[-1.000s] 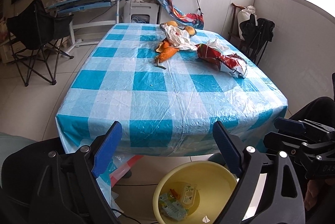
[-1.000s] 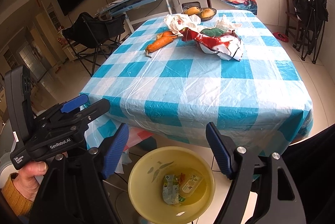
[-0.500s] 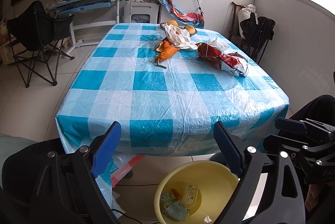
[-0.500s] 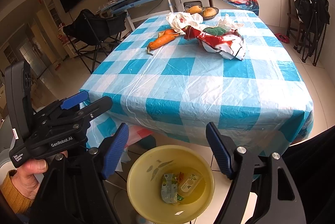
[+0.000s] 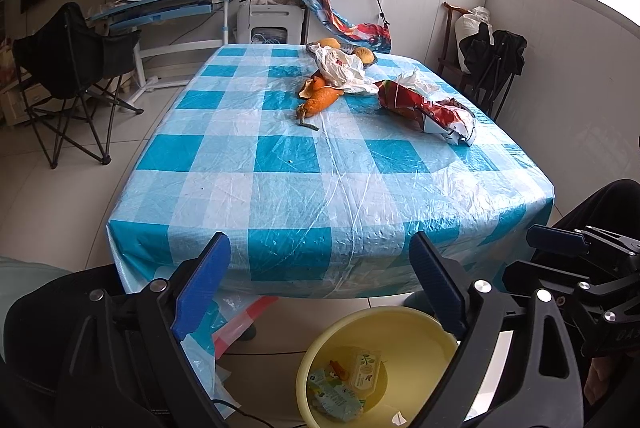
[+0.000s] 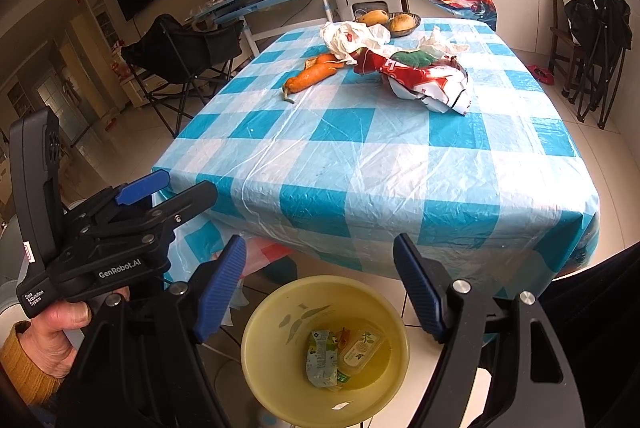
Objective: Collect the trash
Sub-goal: 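Raise both open tools from the basin back toward the table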
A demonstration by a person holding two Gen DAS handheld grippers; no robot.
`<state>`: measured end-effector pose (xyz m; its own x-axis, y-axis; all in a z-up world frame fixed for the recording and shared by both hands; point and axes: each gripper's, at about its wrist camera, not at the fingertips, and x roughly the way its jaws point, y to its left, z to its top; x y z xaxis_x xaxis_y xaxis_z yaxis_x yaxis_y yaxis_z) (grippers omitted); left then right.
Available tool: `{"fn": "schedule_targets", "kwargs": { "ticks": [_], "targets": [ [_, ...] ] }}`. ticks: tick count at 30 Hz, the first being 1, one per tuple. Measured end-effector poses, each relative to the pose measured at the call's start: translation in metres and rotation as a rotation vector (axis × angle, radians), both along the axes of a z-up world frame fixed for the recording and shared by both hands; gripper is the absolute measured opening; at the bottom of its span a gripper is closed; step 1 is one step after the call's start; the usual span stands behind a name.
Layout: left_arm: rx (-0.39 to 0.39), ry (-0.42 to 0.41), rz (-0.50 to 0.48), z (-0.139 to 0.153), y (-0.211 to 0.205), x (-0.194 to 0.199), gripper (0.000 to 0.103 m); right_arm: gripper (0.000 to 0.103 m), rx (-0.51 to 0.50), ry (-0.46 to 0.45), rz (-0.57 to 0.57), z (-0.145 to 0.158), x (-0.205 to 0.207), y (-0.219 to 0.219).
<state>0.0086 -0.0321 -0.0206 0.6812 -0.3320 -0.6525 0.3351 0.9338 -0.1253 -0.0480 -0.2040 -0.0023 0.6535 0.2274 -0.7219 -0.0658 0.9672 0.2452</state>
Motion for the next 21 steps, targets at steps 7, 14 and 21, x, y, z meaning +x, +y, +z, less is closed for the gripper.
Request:
{"fn": "schedule_targets", "kwargs": {
  "ticks": [7,14,21],
  "targets": [
    [0.0,0.0,0.0,0.0002,-0.0001,-0.0001,0.088,0.073,0.0,-0.001,-0.001,0.0001,-0.0003,-0.0004],
    [-0.001,0.0,0.003,-0.0007,0.0025,0.0005,0.089,0.073,0.002,-0.003,-0.004,0.0009,0.0004,-0.0021],
    [-0.006,-0.002,0.008,-0.0014,0.0089,0.0025,0.089,0.073,0.007,-0.017,-0.017,0.0043,0.0022,-0.008]
  ]
}}
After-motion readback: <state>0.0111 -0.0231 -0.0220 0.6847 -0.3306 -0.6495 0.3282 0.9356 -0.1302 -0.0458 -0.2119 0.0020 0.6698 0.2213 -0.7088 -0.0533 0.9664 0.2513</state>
